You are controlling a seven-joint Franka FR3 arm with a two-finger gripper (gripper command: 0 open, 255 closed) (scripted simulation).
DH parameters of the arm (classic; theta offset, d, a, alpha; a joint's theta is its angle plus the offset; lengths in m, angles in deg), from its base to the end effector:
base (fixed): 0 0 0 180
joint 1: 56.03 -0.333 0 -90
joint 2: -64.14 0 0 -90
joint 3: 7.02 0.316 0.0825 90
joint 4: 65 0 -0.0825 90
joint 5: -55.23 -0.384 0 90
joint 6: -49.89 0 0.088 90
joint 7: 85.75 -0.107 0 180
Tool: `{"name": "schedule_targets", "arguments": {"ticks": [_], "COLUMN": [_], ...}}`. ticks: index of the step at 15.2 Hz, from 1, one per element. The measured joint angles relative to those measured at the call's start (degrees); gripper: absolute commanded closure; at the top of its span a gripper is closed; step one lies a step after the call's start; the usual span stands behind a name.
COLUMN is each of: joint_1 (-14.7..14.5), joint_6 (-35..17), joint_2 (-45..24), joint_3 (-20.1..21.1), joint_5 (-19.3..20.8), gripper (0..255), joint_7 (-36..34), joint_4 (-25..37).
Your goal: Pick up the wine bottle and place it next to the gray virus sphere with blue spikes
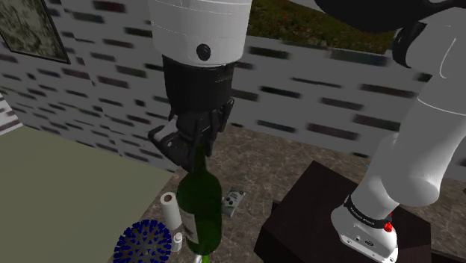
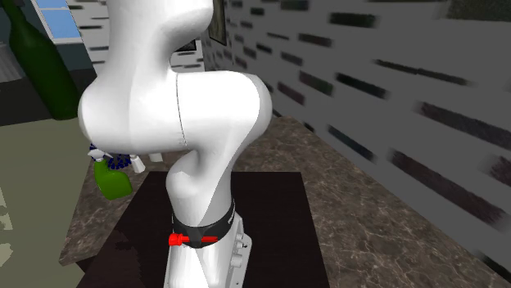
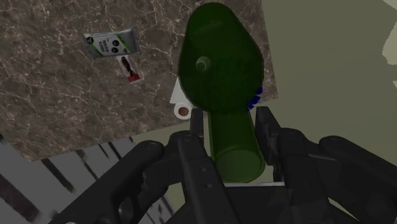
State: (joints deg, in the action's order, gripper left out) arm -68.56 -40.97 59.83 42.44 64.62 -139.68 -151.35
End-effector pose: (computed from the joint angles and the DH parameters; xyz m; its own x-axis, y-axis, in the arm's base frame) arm 0.2993 0.4883 0.6284 0.9848 0.1393 0.1036 0.1359 -0.9900 0.0387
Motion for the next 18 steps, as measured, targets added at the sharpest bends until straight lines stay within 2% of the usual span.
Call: {"name": "schedule_targets", "arguments": {"ticks": [2, 4, 6, 9, 10, 11, 15, 18], "joint_1": [-3.66, -8.77, -15.28, -28.95, -31.65, -31.76, -27.41, -25.23], "joint_6": [1.99, 4.92, 8.37, 16.25, 17.71, 17.27, 11.88, 8.76], "joint_2": [-6.08, -12.61, -19.24, -30.95, -33.16, -33.42, -30.81, -29.76], "joint_3": [1.30, 1.47, 0.64, -2.91, -3.81, -3.85, -2.41, -1.88], "joint_5": [4.87, 9.98, 14.98, 22.94, 24.31, 24.42, 22.59, 21.79], "gripper": [255, 255, 255, 255, 255, 255, 255, 255], "joint_7": [-4.10, -7.39, -9.95, -10.87, -10.80, -11.15, -13.04, -13.72], "joint_4": [5.41, 12.43, 20.70, 40.13, 43.97, 43.55, 34.39, 29.78]}}
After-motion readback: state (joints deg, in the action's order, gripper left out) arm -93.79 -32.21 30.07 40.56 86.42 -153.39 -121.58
